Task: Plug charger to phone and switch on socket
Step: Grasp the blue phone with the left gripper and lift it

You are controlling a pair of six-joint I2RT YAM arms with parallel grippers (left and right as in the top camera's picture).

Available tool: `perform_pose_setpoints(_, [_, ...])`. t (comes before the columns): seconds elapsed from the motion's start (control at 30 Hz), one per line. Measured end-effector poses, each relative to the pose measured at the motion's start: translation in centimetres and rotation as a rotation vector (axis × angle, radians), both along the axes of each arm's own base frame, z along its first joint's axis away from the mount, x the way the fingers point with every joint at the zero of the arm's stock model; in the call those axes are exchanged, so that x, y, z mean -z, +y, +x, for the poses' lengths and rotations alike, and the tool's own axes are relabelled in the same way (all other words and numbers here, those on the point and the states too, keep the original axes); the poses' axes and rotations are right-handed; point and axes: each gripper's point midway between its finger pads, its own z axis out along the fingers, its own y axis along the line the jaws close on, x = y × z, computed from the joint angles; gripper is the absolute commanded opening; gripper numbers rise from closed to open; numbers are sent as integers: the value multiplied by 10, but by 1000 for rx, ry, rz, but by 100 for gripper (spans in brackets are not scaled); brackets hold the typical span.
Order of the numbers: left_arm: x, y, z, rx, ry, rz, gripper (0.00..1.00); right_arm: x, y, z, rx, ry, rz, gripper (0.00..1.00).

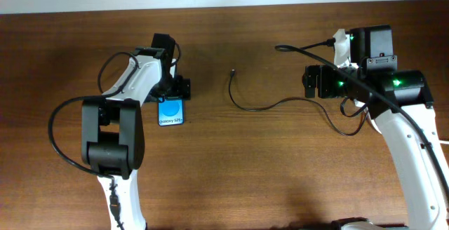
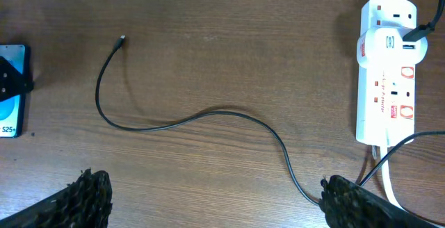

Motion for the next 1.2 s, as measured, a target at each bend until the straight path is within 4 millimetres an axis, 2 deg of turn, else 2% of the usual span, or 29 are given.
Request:
perform_pose_setpoints(0.17, [0,0,4,-1,-15,-1,85,0,0,0,0,0,0,98])
perform_pose_setpoints(0.23, [0,-1,3,-6,-12,-5,83,0,0,0,0,0,0,98])
perform_pose_setpoints(0.27, [0,-1,3,-9,-12,-5,79,0,0,0,0,0,0,98])
perform_pose_setpoints(0.33, [0,-1,3,-8,-10,-5,82,0,0,0,0,0,0,99])
perform_pose_setpoints(0.37, [0,-1,3,-9,-10,-6,91,0,0,0,0,0,0,98])
perform_pose_setpoints(0.5, [0,-2,-3,-37,12,-15,96,0,0,0,0,0,0,99])
perform_pose_setpoints(0.6, [-1,-2,-4,-54,16,-19,85,0,0,0,0,0,0,98])
perform_pose_setpoints(0.67, [0,-2,-7,-68,28,-18,83,0,0,0,0,0,0,99])
perform_pose_setpoints(0.7, [0,-2,-8,-75,31,-18,79,0,0,0,0,0,0,98])
perform_pose_setpoints(0.83, [0,-2,-8,-82,35,-18,81,0,0,0,0,0,0,98])
perform_pose_setpoints(0.9, [-4,-3,-17,-82,76,-23,81,0,0,0,0,-1,0,99])
perform_pose_setpoints(0.93, [-9,-4,-21,-83,105,-26,80,0,0,1,0,-2,0,99])
perform_pose_setpoints(0.97, [-23,-7,-10,-81,79,-37,78,0,0,1,0,-1,0,98])
perform_pose_setpoints(1.0, [-35,-9,-1,-80,50,-46,75,0,0,1,0,-2,0,98])
perform_pose_setpoints(1.03, [-45,-9,3,-80,42,-49,66,0,0,1,0,-2,0,99])
perform_pose_setpoints(1.1, [-52,-10,6,-79,35,-53,50,0,0,1,-1,-2,0,98])
perform_pose_setpoints(1.2, [-55,-13,4,-79,46,-67,8,0,0,1,0,-2,0,99])
